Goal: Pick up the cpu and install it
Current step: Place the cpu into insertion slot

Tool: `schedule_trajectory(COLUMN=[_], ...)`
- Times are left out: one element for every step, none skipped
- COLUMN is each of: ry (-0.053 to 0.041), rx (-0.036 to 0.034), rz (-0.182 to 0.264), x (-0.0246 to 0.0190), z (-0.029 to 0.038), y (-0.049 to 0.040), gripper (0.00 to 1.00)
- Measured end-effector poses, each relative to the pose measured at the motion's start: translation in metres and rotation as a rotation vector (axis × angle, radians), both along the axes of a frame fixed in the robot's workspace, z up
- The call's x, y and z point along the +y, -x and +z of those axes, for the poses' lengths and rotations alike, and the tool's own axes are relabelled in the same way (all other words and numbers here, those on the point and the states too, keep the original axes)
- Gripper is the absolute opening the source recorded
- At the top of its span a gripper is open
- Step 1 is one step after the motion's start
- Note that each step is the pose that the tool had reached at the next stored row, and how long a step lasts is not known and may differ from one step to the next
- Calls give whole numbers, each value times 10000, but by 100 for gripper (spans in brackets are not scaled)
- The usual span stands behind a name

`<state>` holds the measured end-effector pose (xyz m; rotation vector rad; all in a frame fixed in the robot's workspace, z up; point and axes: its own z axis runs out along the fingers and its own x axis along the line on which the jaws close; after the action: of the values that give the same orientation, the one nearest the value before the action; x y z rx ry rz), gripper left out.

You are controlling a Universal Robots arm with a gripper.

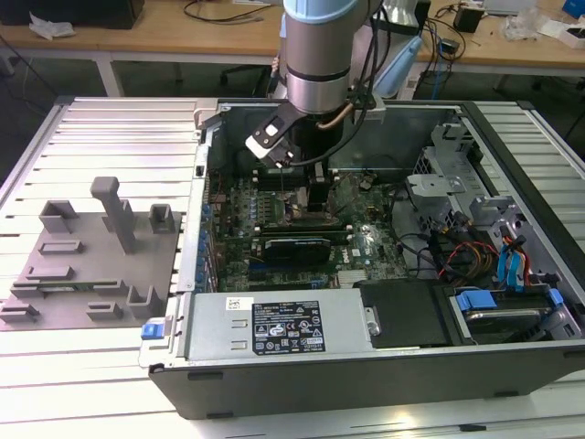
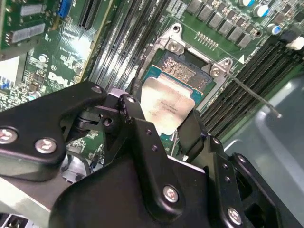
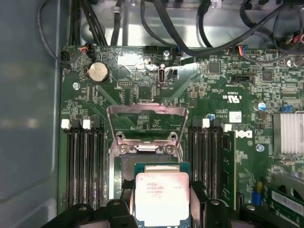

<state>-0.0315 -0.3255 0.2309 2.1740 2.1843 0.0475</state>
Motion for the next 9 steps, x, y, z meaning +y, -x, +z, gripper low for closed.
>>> schedule_trajectory(ry=[1,0,-2,-7,-11,-9,-10,-10,-10], rx=[0,1,1,0,0,1,0,0,0], rz=[-3,-1,-1,0,0,1,0,-1,0], x=[4,28,42,47,54,56,56,56,56], z=[-17,-38,-48,-55,-65,-101,-127,-148,-161], y=[-1,-1,-1,-1,0,3,7,11,13], gripper=[55,55,55,55,55,55,55,55,55])
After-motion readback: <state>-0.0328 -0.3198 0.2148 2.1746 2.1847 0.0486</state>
